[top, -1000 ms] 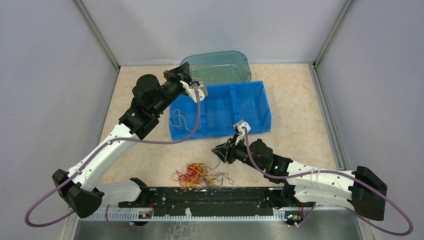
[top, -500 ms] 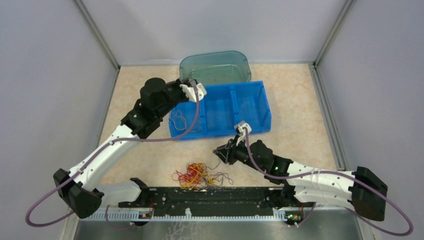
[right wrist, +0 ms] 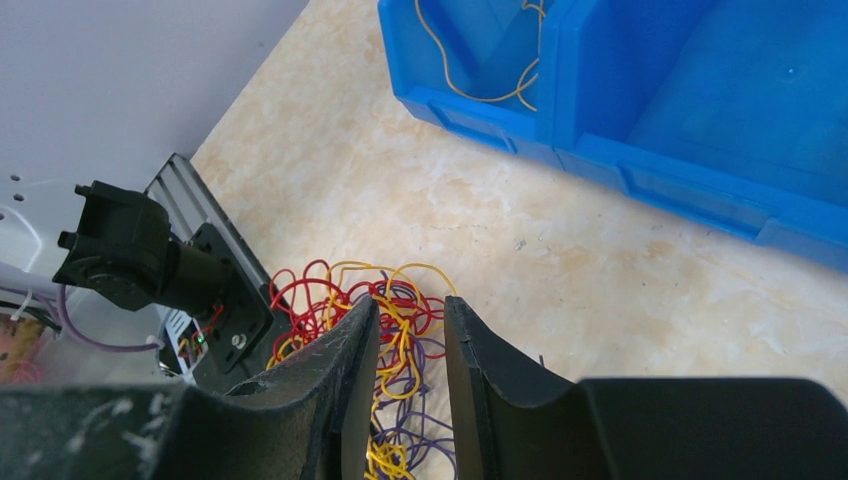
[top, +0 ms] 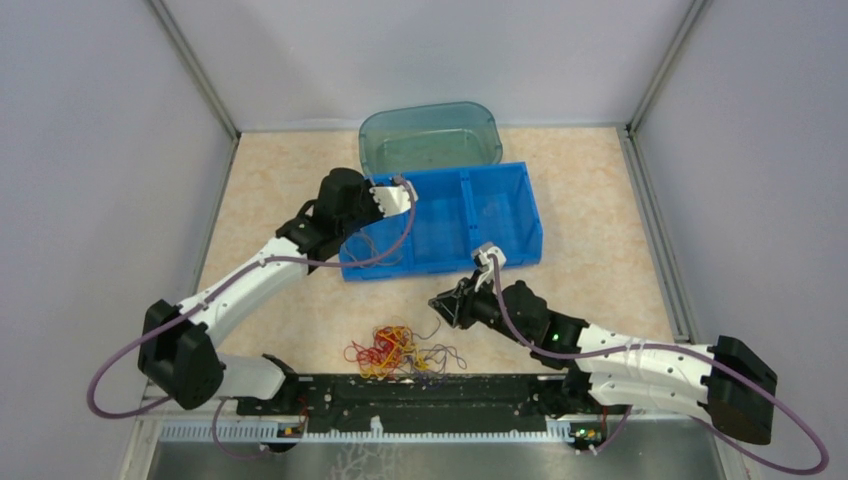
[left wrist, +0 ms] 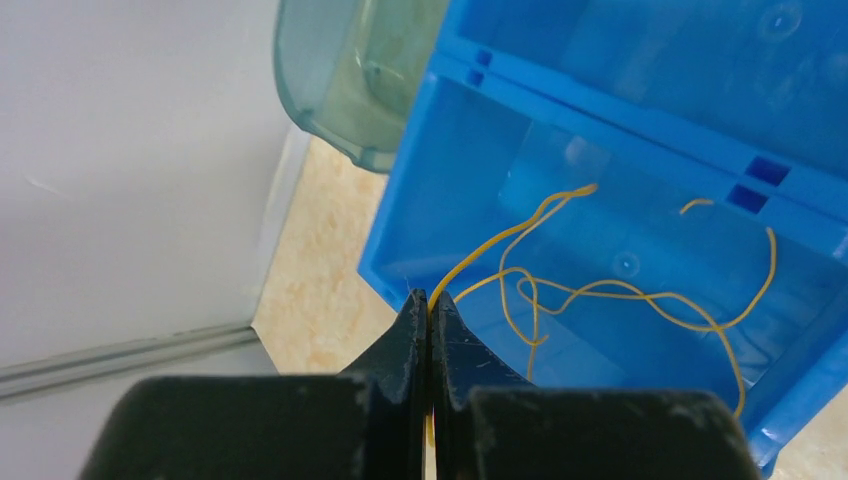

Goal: Untangle the cables

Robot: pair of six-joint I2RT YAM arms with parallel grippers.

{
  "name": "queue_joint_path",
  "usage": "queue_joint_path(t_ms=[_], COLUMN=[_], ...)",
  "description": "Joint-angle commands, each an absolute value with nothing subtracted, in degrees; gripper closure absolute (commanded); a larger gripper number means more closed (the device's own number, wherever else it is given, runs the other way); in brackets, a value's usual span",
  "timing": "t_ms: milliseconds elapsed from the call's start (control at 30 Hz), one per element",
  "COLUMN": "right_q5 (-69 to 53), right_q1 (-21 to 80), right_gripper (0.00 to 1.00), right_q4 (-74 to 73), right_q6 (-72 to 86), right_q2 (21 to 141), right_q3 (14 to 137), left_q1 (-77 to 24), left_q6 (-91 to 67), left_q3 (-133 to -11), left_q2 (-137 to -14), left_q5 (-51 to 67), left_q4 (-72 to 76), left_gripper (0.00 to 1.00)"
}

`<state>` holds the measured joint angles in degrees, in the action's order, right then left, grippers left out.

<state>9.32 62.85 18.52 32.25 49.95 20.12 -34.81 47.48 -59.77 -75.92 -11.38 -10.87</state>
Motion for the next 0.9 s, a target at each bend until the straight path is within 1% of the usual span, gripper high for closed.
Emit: queue_joint_path(t_ms=[0, 67, 167, 200, 233, 267, 300, 367, 400, 433, 500, 600, 733, 867], right_q5=[10.9, 11.13, 11.39, 11.55, 11.6, 11.71, 11.79, 11.84, 11.88, 11.82, 11.42, 10.02, 5.17, -0.37], right_q1=[63.28, 63.24, 63.28, 63.28, 63.28, 63.28, 63.27, 63.35, 63.29, 63.28, 63.29, 63.28, 63.33, 66.07], right_gripper=[0.68, 0.68, 0.68, 0.68, 0.68, 0.68, 0.67, 0.67, 0.68, 0.68, 0.67, 0.65, 0.57, 0.48], right_q4=[17.7, 16.49, 15.49, 15.47, 15.47, 15.59, 15.68, 15.8, 15.86, 16.01, 16.4, 16.86, 17.2, 16.84], right_q6=[32.83, 32.94, 32.74, 32.76, 32.7, 32.62, 32.59, 32.44, 32.36, 32.35, 32.03, 31.0, 27.87, 20.3], right_q2=[47.44, 47.08, 46.86, 46.78, 46.76, 46.68, 46.66, 46.65, 46.67, 46.71, 46.95, 48.06, 51.25, 56.44], right_q3=[21.04, 21.4, 21.6, 21.56, 21.54, 21.47, 21.45, 21.37, 21.29, 21.21, 21.01, 21.43, 23.17, 26.22], left_q1=[-32.46, -31.46, -30.15, -29.82, -29.56, -29.34, -29.13, -28.51, -28.17, -27.79, -27.18, -26.37, -24.97, -24.24], left_q6=[47.28, 47.14, 46.35, 45.6, 44.69, 43.79, 42.89, 40.58, 39.71, 39.13, 38.68, 38.03, 36.93, 38.31], left_q3=[-58.77, -59.24, -60.51, -61.3, -62.1, -62.99, -64.05, -66.73, -68.43, -70.04, -73.14, -76.32, -78.94, -76.83], left_q2=[-79.69, -81.15, -82.88, -83.2, -83.57, -83.76, -83.98, -84.05, -84.05, -84.03, -83.95, -83.24, -80.85, -76.09], left_q5=[-11.9, -10.89, -9.6, -8.75, -7.49, -5.84, -4.19, -0.58, 1.52, 3.4, 5.95, 7.52, 12.22, 19.26], left_q4=[-9.76, -10.15, -10.27, -10.92, -11.64, -12.52, -13.95, -16.82, -18.64, -20.16, -23.57, -25.5, -29.36, -35.38], left_gripper=[1.0, 1.0, 0.93, 0.89, 0.82, 0.7, 0.61, 0.48, 0.37, 0.24, 0.21, 0.21, 0.19, 0.16])
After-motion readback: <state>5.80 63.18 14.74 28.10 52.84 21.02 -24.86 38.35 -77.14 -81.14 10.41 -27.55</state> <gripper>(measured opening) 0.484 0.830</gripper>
